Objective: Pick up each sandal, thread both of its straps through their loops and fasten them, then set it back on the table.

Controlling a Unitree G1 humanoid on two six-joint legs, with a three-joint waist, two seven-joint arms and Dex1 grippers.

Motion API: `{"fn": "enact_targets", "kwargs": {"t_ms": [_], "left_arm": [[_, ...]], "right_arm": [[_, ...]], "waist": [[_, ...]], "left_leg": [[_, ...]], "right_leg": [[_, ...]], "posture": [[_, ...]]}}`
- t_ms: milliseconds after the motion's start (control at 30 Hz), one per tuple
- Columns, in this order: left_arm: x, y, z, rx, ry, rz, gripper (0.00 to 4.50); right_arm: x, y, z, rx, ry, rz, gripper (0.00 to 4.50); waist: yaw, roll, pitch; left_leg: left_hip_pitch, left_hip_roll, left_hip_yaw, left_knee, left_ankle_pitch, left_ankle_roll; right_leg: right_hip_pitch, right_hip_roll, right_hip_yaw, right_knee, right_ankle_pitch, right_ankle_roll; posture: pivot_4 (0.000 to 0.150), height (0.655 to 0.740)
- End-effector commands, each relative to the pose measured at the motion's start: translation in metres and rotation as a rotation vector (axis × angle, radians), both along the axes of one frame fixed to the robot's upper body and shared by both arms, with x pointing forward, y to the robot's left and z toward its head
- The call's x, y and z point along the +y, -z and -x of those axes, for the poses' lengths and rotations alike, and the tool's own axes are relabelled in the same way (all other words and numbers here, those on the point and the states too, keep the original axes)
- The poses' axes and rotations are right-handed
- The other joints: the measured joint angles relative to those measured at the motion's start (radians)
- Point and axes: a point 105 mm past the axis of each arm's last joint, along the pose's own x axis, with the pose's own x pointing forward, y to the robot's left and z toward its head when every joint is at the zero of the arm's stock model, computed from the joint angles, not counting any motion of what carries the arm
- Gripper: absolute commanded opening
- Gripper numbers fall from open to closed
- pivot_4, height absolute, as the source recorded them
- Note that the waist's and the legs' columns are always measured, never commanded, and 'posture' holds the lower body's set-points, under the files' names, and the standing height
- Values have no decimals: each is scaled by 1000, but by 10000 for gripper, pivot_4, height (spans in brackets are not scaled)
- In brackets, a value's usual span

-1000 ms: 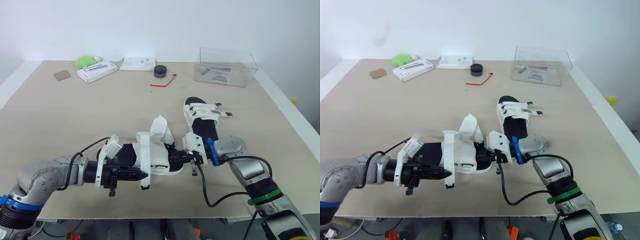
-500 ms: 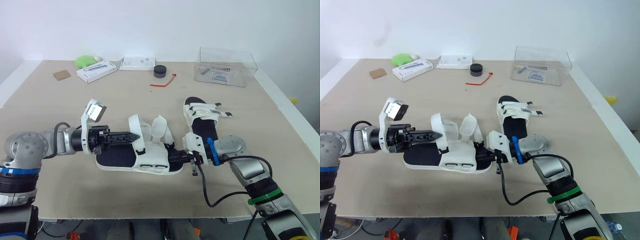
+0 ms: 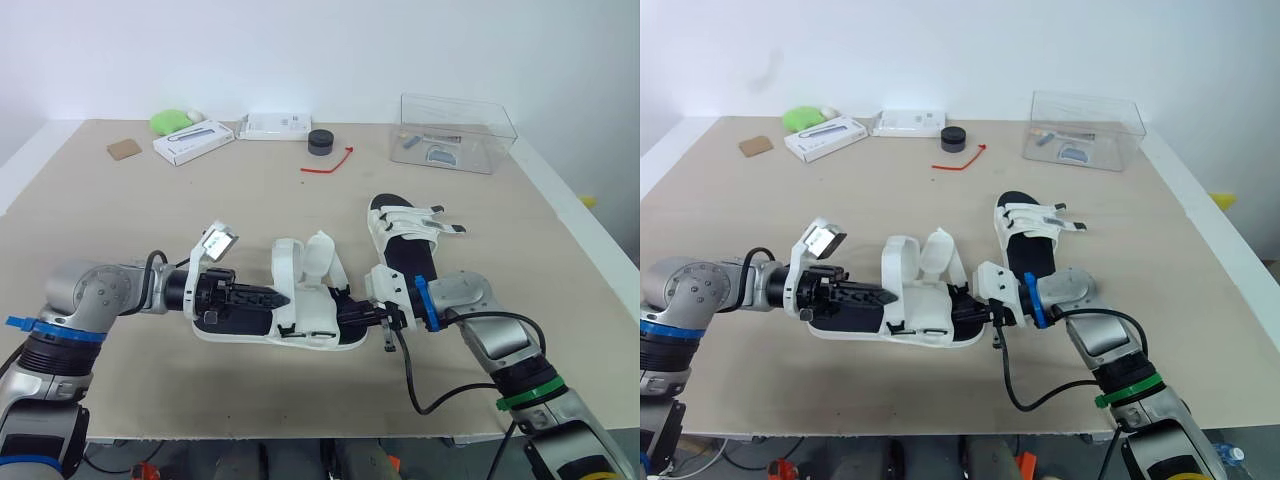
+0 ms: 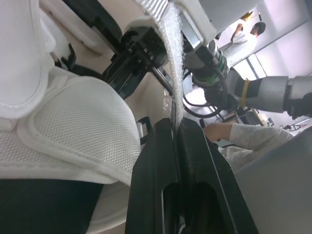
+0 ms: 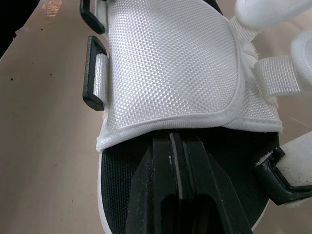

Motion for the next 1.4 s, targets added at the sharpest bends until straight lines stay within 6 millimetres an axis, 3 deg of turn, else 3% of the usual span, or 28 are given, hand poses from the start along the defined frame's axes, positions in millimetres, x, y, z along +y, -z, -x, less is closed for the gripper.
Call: {"fn": "enact_targets", "kwargs": {"t_ms": [33,467,833,1167,1400], "left_arm": [[-3,-7,-2,-38,16,3,1129],[-12,-16,-3,-60,55,24,1129],[-12,-4,4,-45,80,-22,1129],[-10,15,-8,-87,14,-113,1129],[-11,10,-6,-110,45,-94,1129]], "right_arm": [[-2,0,0,-12,9,16,0],[-2,1,1,-16,6,18,0],[-2,2,1,-16,2,24,0],[0,3,2,-13,-3,24,0],[1,4,3,-8,-7,27,0]], "waist": [[0,0,0],[0,0,0],[0,0,0],[0,0,0],[0,0,0]], "left_leg": [[0,0,0,0,0,0],[0,0,0,0,0,0],[0,0,0,0,0,0],[0,0,0,0,0,0],[0,0,0,0,0,0]], "right_leg": [[0,0,0,0,0,0],[0,0,0,0,0,0],[0,0,0,0,0,0],[0,0,0,0,0,0],[0,0,0,0,0,0]], "posture": [[1500,7400],[1500,7400],[1500,7400],[1500,7400],[1500,7400]]}}
